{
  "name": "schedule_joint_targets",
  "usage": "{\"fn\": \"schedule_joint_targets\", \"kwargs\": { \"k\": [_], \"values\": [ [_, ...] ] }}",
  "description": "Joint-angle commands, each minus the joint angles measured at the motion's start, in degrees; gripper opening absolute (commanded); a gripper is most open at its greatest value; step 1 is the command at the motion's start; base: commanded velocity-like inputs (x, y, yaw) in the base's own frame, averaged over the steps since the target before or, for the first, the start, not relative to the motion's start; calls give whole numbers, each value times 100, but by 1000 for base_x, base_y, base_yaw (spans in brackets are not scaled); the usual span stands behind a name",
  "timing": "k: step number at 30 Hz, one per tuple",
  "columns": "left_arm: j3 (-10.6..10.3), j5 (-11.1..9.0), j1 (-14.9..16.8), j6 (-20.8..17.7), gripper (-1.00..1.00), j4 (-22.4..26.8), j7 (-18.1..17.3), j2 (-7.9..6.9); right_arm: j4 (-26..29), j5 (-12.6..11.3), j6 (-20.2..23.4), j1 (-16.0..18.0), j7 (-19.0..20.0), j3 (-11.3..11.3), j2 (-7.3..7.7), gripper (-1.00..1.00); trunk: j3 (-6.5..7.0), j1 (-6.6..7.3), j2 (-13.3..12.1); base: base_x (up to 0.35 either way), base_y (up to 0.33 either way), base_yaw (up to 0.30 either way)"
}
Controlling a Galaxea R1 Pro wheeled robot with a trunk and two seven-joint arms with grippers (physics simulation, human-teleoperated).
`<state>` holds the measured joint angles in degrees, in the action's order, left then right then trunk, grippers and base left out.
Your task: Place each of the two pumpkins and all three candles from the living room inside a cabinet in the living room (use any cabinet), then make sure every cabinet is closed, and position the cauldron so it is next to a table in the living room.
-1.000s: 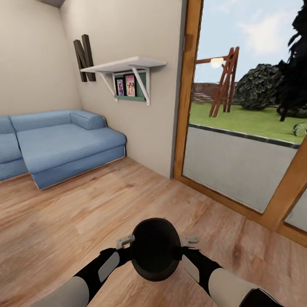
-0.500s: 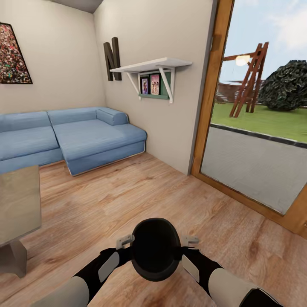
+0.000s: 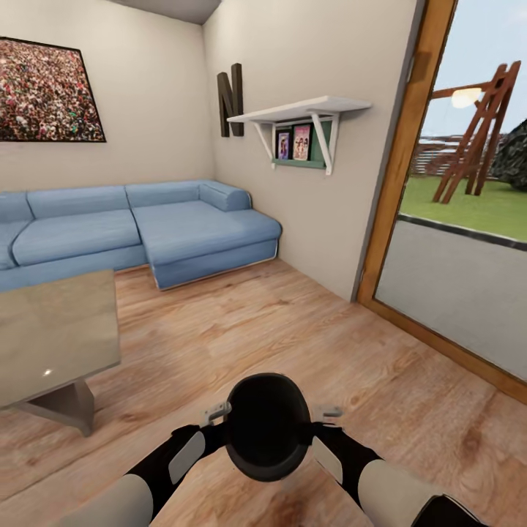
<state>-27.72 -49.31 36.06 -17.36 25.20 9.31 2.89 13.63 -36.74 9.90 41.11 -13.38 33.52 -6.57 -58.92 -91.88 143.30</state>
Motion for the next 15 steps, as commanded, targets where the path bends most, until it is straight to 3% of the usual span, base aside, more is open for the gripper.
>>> {"fn": "schedule_joint_targets", "kwargs": {
  "k": [1,15],
  "values": [
    [-14,-193,6,4,-100,143,9,1,35,-79,21,-1,28,49,-16,-100,-8,4,3,-209,152,251],
    [-13,-190,6,5,-100,143,9,1,35,-79,20,-2,28,49,-18,-100,-49,4,3,-176,170,251]
  ]
}}
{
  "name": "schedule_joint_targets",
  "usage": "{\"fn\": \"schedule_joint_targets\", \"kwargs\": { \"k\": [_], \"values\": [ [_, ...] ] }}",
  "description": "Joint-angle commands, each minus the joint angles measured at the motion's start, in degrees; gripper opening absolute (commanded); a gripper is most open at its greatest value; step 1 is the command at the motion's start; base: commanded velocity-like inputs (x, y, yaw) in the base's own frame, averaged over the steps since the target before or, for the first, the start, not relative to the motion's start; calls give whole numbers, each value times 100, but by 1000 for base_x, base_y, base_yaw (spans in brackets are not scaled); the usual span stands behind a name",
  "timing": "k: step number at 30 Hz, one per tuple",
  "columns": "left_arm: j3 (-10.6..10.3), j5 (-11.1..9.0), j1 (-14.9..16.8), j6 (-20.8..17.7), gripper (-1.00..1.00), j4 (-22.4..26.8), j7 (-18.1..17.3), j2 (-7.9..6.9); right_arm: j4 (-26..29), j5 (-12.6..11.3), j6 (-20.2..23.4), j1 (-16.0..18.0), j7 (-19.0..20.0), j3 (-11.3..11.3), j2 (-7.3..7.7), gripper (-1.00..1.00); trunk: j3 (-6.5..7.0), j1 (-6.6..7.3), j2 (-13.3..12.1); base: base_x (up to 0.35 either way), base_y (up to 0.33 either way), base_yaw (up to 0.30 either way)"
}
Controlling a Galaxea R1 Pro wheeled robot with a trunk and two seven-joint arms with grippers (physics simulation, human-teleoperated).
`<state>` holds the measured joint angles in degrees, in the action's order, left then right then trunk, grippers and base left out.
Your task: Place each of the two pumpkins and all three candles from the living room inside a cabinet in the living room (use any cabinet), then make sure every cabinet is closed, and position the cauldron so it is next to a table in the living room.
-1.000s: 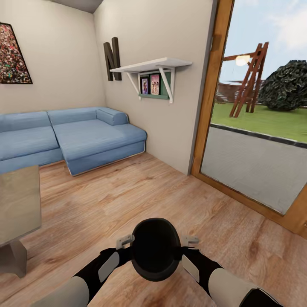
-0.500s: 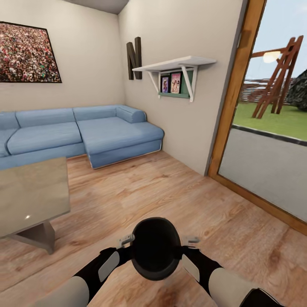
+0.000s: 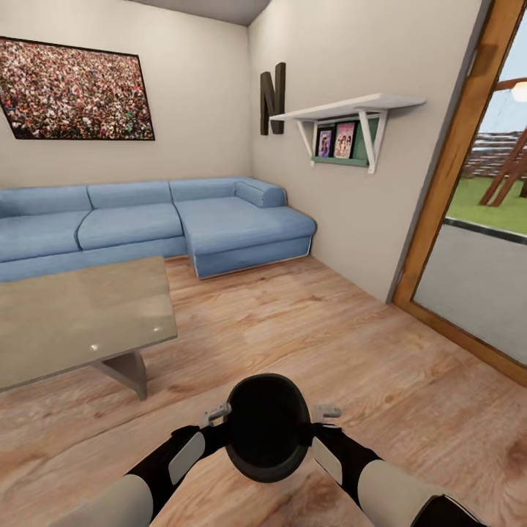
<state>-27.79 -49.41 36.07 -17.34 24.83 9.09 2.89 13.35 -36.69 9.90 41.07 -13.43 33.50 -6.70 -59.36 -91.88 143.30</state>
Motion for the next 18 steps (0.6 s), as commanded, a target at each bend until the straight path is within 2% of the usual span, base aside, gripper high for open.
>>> {"fn": "schedule_joint_targets", "kwargs": {
  "k": [1,11,14,18],
  "values": [
    [-7,-181,6,2,-100,180,31,1,62,-84,20,3,33,52,-4,-100,-8,4,3,-178,211,251],
    [-7,-180,6,2,-100,180,31,1,62,-84,18,1,33,52,1,-100,-37,4,3,-175,236,251],
    [-10,-175,6,2,-100,180,31,1,62,-84,5,2,33,52,2,-100,-43,4,3,-39,252,202],
    [-15,-176,6,2,-100,180,29,1,68,-80,-14,3,34,49,2,-100,-45,4,3,145,252,38]
  ]
}}
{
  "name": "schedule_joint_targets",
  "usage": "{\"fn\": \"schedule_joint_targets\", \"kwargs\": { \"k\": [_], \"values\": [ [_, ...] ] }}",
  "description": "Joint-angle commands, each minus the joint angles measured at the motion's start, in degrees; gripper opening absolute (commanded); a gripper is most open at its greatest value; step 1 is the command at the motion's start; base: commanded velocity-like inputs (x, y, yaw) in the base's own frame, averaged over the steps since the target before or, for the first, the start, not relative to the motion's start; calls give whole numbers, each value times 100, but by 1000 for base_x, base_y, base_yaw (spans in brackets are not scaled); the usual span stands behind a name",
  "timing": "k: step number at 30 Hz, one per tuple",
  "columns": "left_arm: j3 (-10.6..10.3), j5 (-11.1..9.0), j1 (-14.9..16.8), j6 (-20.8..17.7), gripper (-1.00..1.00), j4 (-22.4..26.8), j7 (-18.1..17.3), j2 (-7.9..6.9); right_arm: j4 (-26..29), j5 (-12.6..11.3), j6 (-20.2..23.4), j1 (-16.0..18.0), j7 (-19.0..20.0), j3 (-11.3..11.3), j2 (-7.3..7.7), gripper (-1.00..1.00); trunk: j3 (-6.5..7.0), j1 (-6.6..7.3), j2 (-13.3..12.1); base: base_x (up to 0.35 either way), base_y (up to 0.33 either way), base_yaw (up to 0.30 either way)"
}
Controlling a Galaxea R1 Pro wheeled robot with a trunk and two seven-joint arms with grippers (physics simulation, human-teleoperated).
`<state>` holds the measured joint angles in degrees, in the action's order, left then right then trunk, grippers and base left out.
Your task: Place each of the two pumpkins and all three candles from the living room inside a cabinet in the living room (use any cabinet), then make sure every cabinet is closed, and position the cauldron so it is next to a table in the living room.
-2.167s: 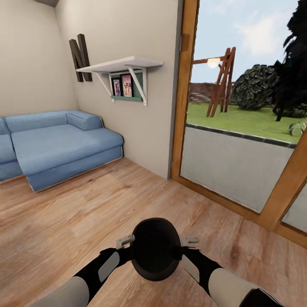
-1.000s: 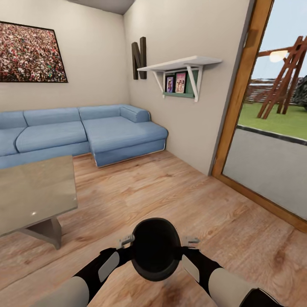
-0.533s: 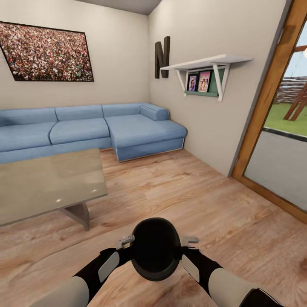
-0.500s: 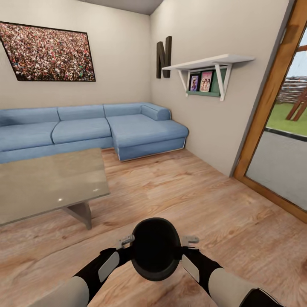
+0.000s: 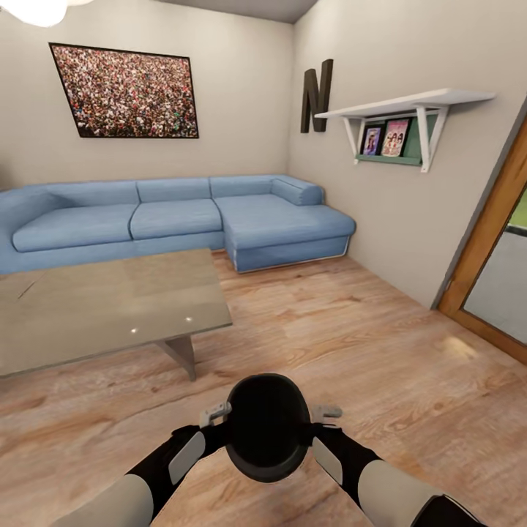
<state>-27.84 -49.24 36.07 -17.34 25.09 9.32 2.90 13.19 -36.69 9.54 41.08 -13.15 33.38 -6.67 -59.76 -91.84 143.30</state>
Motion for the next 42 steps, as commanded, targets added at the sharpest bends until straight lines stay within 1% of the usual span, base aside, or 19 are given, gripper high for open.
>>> {"fn": "schedule_joint_targets", "kwargs": {
  "k": [1,9,22,26,35,38,42],
  "values": [
    [-10,-192,6,5,-100,154,5,0,81,-78,8,1,5,62,-1,-100,-5,0,3,174,184,8],
    [-10,-192,6,4,-100,154,6,0,83,-75,-16,0,5,63,3,-100,-5,0,3,22,50,2],
    [-4,-191,6,3,-100,155,9,-7,87,-75,-14,2,13,63,-1,-100,-5,0,3,-206,217,0],
    [-3,-193,6,3,-100,156,9,-6,87,-75,-15,2,12,63,-3,-100,-5,0,3,-88,180,7],
    [-7,-192,6,3,-100,155,9,-1,83,-75,-5,0,14,63,-10,-100,-5,0,3,-1,19,237],
    [-10,-191,6,7,-100,155,9,0,86,-75,-10,0,14,63,-4,-100,-5,0,3,157,26,253],
    [-10,-191,6,11,-100,159,4,0,87,-75,-20,2,15,63,-7,-100,-5,0,3,166,35,59]
  ]
}}
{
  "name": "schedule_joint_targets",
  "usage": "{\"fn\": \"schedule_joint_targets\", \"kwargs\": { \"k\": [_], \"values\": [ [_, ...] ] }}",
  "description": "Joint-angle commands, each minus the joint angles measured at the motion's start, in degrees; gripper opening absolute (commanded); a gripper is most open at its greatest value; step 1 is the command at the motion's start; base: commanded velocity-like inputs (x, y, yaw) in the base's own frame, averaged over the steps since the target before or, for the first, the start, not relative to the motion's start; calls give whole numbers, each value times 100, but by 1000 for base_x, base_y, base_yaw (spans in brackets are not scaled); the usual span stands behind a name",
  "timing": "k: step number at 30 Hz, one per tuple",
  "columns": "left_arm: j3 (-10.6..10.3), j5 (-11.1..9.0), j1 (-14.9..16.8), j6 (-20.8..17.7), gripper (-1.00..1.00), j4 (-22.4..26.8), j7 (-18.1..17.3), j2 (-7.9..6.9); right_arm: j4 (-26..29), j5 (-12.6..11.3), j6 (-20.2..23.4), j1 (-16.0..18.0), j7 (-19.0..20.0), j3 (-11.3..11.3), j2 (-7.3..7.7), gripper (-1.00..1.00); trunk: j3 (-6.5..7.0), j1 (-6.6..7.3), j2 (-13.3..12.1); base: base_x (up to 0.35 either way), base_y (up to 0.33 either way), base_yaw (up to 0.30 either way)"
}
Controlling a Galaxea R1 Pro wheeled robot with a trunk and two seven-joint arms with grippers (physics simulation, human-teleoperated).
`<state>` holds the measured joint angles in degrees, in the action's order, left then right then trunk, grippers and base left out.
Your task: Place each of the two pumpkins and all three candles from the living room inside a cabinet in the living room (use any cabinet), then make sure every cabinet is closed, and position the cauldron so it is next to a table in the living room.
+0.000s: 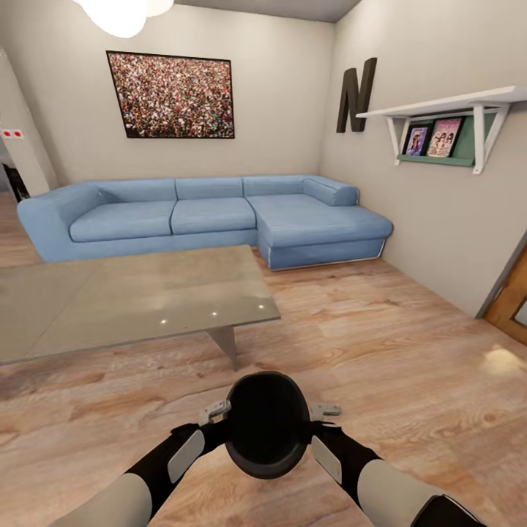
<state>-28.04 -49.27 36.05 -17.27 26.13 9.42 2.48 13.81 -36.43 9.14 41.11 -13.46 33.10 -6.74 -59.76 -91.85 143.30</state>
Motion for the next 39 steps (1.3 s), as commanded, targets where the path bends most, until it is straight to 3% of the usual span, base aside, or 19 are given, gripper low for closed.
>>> {"fn": "schedule_joint_targets", "kwargs": {
  "k": [1,12,21,33,39],
  "values": [
    [9,-189,7,5,-100,54,-5,42,26,-102,19,-1,46,92,-1,-100,-5,1,3,39,7,12],
    [9,-189,7,5,-100,58,-2,42,26,-102,35,-1,54,96,-3,-100,-5,1,3,8,3,2],
    [9,-188,7,5,-100,54,-1,38,26,-102,29,-3,54,98,-3,-100,-5,1,3,145,173,12],
    [8,-189,7,5,-100,53,-9,42,26,-102,27,-3,54,94,4,-100,-5,1,3,143,169,248],
    [7,-189,7,5,-100,58,-10,42,26,-102,26,-2,54,93,6,-100,-5,1,3,64,8,62]
  ]
}}
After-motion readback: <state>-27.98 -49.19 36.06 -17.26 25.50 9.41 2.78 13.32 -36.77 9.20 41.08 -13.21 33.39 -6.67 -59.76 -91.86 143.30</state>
